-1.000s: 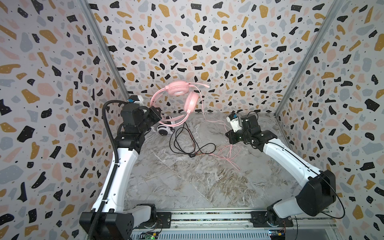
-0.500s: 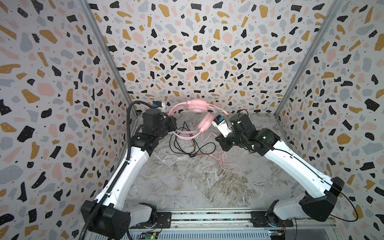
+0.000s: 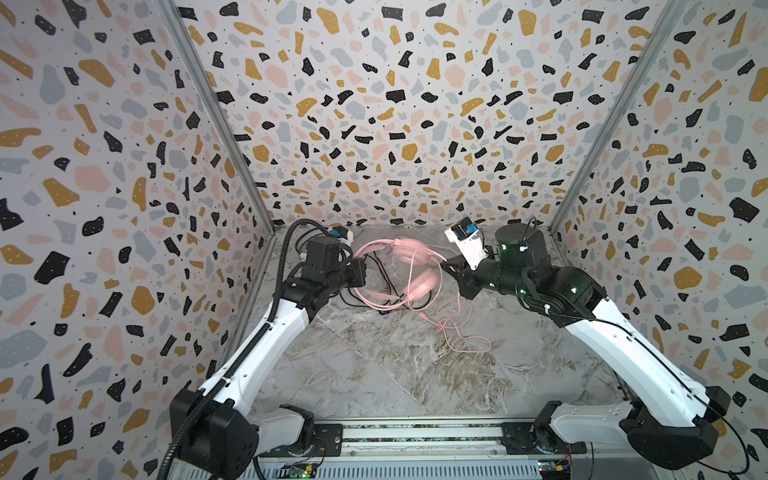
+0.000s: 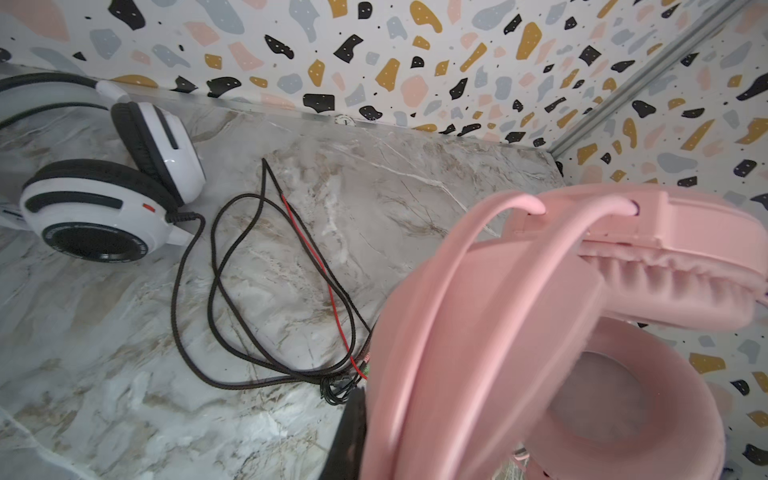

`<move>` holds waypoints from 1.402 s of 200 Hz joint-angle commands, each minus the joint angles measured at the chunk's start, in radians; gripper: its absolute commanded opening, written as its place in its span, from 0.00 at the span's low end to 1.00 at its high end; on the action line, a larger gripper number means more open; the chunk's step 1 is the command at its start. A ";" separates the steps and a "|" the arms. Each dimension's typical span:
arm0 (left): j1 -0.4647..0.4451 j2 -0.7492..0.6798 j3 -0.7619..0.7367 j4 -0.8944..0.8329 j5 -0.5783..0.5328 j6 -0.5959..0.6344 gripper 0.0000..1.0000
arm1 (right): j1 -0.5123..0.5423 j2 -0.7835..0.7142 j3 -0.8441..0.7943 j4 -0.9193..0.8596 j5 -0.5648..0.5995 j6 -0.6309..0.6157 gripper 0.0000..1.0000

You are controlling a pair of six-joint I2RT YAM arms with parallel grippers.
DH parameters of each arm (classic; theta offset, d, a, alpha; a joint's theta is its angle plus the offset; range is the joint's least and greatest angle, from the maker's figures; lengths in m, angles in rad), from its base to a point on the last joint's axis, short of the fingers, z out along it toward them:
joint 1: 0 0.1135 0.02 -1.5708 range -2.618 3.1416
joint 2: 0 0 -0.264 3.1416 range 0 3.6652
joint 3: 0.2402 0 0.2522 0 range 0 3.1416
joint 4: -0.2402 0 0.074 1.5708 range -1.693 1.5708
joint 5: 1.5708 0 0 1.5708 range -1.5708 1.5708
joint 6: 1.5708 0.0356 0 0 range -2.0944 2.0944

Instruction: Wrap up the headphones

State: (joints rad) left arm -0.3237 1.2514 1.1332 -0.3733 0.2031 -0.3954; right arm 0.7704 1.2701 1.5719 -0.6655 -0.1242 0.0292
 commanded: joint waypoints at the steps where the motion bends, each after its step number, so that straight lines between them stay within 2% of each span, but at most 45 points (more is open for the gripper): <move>1: -0.003 -0.028 0.024 0.105 0.086 0.020 0.00 | -0.002 0.015 -0.008 -0.009 -0.019 -0.002 0.03; 32: -0.002 -0.036 0.031 0.100 0.157 0.071 0.00 | -0.027 0.009 -0.030 -0.016 0.002 -0.007 0.03; 77: -0.002 -0.064 -0.007 0.070 0.259 0.176 0.00 | -0.144 -0.053 -0.101 -0.004 -0.040 -0.007 0.03; 105: 0.014 -0.101 -0.042 0.078 0.205 0.166 0.00 | -0.203 -0.078 -0.117 -0.027 -0.066 -0.025 0.03; 138: 0.050 -0.121 -0.059 0.089 0.236 0.178 0.00 | -0.249 -0.105 -0.142 -0.033 -0.081 -0.032 0.04; 183: 0.093 -0.121 -0.051 0.052 0.205 0.183 0.00 | -0.289 -0.126 -0.160 -0.066 -0.143 -0.059 0.04; 211: 0.103 -0.121 -0.052 0.082 0.312 0.179 0.00 | -0.297 -0.130 -0.190 -0.044 -0.153 -0.067 0.04; 229: 0.103 -0.116 -0.054 0.108 0.406 0.157 0.00 | -0.303 -0.121 -0.227 0.000 -0.207 -0.068 0.04; 280: 0.096 -0.116 -0.046 0.069 0.511 0.191 0.00 | -0.303 -0.104 -0.281 0.142 -0.330 -0.029 0.04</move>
State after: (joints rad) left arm -0.2218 1.1595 1.0668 -0.3683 0.5781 -0.2020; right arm 0.4706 1.1732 1.2953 -0.6159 -0.3725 -0.0204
